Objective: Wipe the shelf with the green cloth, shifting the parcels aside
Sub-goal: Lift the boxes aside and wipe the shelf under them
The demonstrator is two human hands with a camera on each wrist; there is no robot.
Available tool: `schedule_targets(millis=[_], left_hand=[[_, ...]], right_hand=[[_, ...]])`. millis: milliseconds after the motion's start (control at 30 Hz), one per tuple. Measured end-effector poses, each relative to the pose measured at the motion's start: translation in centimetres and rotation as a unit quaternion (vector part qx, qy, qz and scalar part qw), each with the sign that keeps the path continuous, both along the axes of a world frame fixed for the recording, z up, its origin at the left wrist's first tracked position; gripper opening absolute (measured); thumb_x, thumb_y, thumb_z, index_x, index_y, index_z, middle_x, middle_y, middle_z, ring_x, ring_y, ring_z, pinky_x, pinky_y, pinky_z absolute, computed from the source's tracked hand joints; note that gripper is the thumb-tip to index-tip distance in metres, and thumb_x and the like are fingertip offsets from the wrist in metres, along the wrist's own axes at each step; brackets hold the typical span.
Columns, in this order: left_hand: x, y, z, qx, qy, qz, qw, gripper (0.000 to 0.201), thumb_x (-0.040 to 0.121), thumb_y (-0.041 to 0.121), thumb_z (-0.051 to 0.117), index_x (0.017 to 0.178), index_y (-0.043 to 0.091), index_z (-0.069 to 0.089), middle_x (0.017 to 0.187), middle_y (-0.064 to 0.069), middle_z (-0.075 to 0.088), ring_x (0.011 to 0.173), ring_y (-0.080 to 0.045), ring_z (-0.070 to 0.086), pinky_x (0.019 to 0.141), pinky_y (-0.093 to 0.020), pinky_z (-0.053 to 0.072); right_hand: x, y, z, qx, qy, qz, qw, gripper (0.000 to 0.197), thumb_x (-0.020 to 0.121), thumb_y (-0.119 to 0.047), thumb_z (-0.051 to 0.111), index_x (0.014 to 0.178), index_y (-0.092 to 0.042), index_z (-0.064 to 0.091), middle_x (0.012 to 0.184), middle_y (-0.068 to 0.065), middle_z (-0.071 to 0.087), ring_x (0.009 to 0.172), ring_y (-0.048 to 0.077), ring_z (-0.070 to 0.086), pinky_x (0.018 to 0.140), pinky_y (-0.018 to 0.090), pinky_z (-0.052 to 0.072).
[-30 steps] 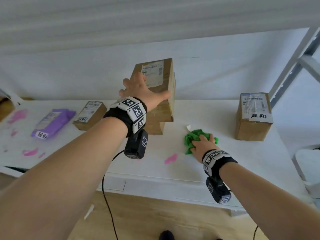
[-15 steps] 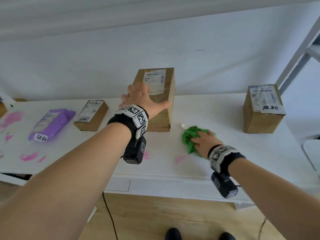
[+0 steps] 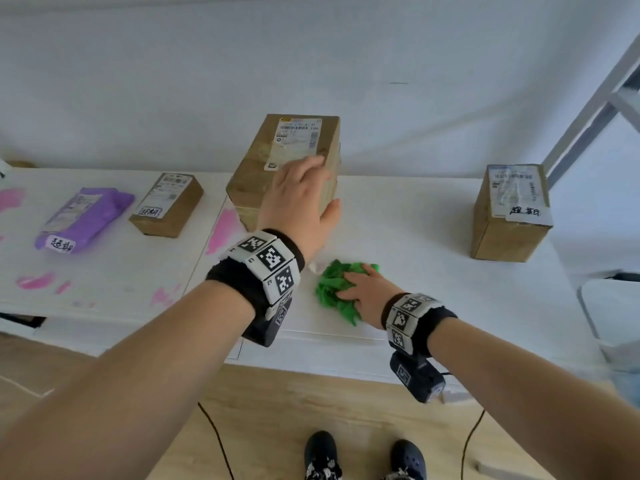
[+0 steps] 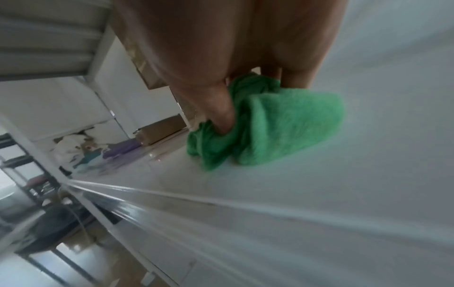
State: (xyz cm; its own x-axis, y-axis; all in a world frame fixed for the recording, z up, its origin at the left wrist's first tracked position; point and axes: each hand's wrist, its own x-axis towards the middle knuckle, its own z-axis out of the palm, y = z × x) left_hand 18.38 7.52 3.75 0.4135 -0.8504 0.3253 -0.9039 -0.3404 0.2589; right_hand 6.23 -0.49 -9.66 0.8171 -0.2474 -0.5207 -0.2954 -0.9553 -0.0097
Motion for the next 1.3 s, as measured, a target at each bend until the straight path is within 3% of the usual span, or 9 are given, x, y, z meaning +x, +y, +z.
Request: schedule_targets(millis=[100,267,433,600,833,967,1067,1200,1300], left_hand=[[-1.4,-0.2,-0.7,-0.027,0.017,-0.026,0.999,0.033,0.088,0.017,0.055,0.119,0.008,0.063,0.131,-0.008,0.057,0.124,-0.028,0.051,0.104,-0.038,0.039],[-2.9,1.1,-2.3,-0.029,0.095,0.016,0.995,0.031,0.090,0.013,0.050,0.117,0.010,0.065,0.122,-0.008,0.062,0.116,-0.026,0.056,0.099,-0.035,0.043],[-3.5,3.4,-4.8,0.054,0.132,0.103,0.984,0.032,0.093,0.014,0.047,0.121,0.014,0.062,0.123,-0.005,0.063,0.117,-0.024,0.055,0.099,-0.035,0.043],[-3.4,5.1,-6.8,0.102,0.177,0.190,0.960,0.036,0.094,0.015,0.045,0.127,0.015,0.058,0.132,-0.004,0.058,0.124,-0.024,0.051,0.105,-0.037,0.041],[-5.4,5.1,-9.2,0.204,0.223,0.219,0.928,0.042,0.098,0.019,0.040,0.139,0.015,0.046,0.144,-0.005,0.047,0.133,-0.024,0.044,0.109,-0.036,0.037],[-7.0,3.9,-10.7,0.287,0.217,0.193,0.913,0.048,0.099,0.021,0.038,0.144,0.008,0.035,0.154,-0.010,0.031,0.141,-0.025,0.032,0.116,-0.035,0.027],[-7.8,2.9,-11.2,0.323,0.208,0.188,0.904,0.050,0.099,0.022,0.039,0.145,0.005,0.032,0.155,-0.013,0.024,0.141,-0.028,0.030,0.115,-0.036,0.025],[-8.0,1.5,-11.2,0.337,0.198,0.180,0.903,0.048,0.099,0.022,0.038,0.143,0.003,0.032,0.152,-0.013,0.028,0.138,-0.030,0.033,0.113,-0.036,0.027],[-7.7,0.5,-10.8,0.348,0.192,0.180,0.900,0.049,0.100,0.024,0.035,0.144,0.003,0.030,0.153,-0.013,0.027,0.141,-0.028,0.030,0.115,-0.036,0.025]], right_hand=[[-1.8,-4.1,0.5,0.025,-0.005,-0.083,0.996,0.055,0.096,-0.012,0.039,0.146,-0.032,0.032,0.160,0.006,0.014,0.150,0.019,0.006,0.123,0.037,-0.005],[-1.1,-7.3,1.0,-0.036,0.023,-0.161,0.986,0.051,0.091,-0.017,0.043,0.140,-0.030,0.042,0.142,0.008,0.040,0.138,0.031,0.029,0.120,0.046,0.011],[1.1,-0.8,0.4,-0.020,-0.012,0.048,0.999,0.052,0.093,-0.018,0.040,0.144,-0.026,0.036,0.151,0.005,0.033,0.146,0.021,0.017,0.121,0.051,0.000],[-1.4,1.6,0.0,0.050,-0.023,0.177,0.983,0.049,0.097,-0.018,0.039,0.144,-0.028,0.037,0.158,0.004,0.021,0.149,0.018,0.007,0.122,0.041,-0.008],[-3.1,-9.6,0.0,0.015,-0.044,-0.065,0.997,0.053,0.094,-0.013,0.042,0.141,-0.036,0.041,0.159,0.005,0.019,0.147,0.031,0.014,0.123,0.037,0.009],[-2.8,-6.3,-0.5,-0.016,-0.047,-0.006,0.999,0.049,0.095,-0.021,0.043,0.143,-0.030,0.039,0.155,0.007,0.026,0.147,0.026,0.016,0.122,0.046,0.002],[-4.4,-3.5,-1.4,0.055,-0.065,0.063,0.994,0.049,0.094,-0.018,0.044,0.141,-0.033,0.042,0.158,0.001,0.020,0.148,0.032,0.006,0.122,0.047,0.004],[-5.2,-6.8,-1.5,0.076,-0.051,0.028,0.995,0.058,0.092,-0.007,0.045,0.142,-0.038,0.039,0.161,-0.002,0.012,0.149,0.033,0.003,0.123,0.044,0.009],[-4.0,-11.4,-0.6,0.016,-0.041,-0.071,0.997,0.052,0.095,-0.017,0.044,0.144,-0.034,0.037,0.158,0.006,0.020,0.146,0.035,0.015,0.121,0.043,0.016]])
